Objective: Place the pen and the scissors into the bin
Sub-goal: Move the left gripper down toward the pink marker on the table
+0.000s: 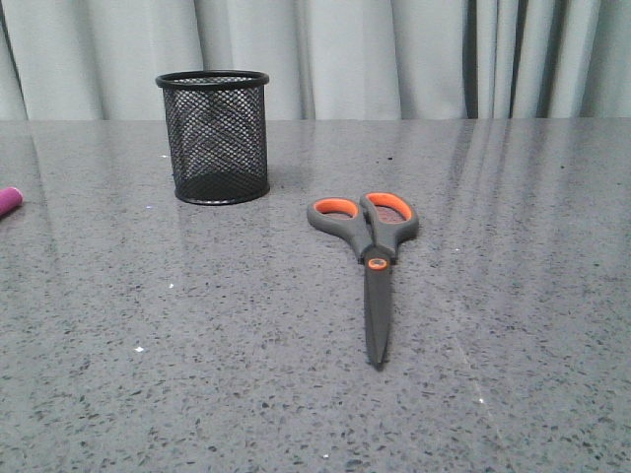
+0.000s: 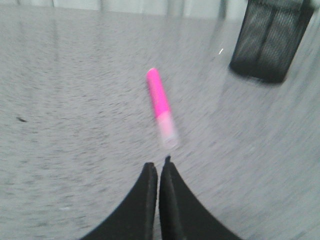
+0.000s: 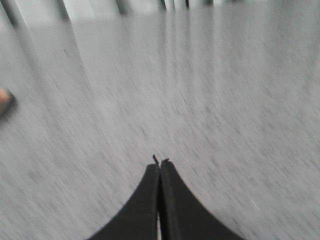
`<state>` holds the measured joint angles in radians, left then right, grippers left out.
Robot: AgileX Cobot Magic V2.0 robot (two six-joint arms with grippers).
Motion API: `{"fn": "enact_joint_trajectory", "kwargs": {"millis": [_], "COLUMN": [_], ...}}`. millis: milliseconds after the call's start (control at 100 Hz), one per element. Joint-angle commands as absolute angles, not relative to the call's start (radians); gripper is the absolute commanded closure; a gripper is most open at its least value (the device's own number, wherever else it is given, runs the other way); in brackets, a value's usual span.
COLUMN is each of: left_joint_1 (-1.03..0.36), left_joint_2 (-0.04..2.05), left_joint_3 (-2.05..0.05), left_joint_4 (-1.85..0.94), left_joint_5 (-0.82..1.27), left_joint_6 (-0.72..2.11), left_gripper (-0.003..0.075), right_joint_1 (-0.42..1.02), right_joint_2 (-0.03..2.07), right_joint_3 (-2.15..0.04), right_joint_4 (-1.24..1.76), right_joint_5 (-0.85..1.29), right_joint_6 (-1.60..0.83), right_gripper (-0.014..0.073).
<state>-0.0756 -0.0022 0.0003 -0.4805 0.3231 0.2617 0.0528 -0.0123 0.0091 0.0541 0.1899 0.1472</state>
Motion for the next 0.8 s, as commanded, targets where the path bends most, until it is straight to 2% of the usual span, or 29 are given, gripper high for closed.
{"fn": "enact_joint_trajectory", "kwargs": {"millis": [0,110,200,360,460,550,650,730,790], "left_joint_1": [-0.076,-0.076,-0.076,-0.076,-0.076,-0.076,-0.076,-0.076,-0.076], "left_joint_2": [-0.029,-0.029,-0.029,-0.029,-0.029,-0.029,-0.025,0.002,0.052], "left_joint_3": [0.025,0.025,0.025,0.025,0.021,0.011,-0.018,-0.085,-0.151], "left_joint_4": [-0.805,-1.152,-1.308,-1.388,-1.468,-1.503,-1.492,-1.428,-1.342], "left_joint_5": [0.207,0.103,0.018,-0.076,-0.045,0.012,0.079,0.135,0.172], "left_joint_6": [0.25,0.25,0.25,0.25,0.25,0.25,0.312,0.436,0.527], "left_gripper": [0.0741,0.0741,0.0741,0.0741,0.0741,0.0741,0.0708,0.0618,0.0554], "right_joint_1": [0.047,0.047,0.047,0.047,0.047,0.047,0.047,0.047,0.047], "right_joint_2": [-0.028,-0.028,-0.028,-0.028,-0.028,-0.028,-0.01,0.04,0.092], "right_joint_3": [0.027,0.027,0.027,0.015,-0.006,-0.054,-0.128,-0.189,-0.24], "right_joint_4": [0.216,0.435,0.498,0.521,0.521,0.517,0.49,0.438,0.397], "right_joint_5": [-0.078,-0.182,-0.202,-0.229,-0.219,-0.123,-0.016,0.054,0.104], "right_joint_6": [0.145,0.145,0.145,0.158,0.158,0.158,0.143,0.141,0.141], "right_gripper": [0.0662,0.0662,0.0662,0.0662,0.0661,0.0643,0.0508,0.0335,0.0253]}}
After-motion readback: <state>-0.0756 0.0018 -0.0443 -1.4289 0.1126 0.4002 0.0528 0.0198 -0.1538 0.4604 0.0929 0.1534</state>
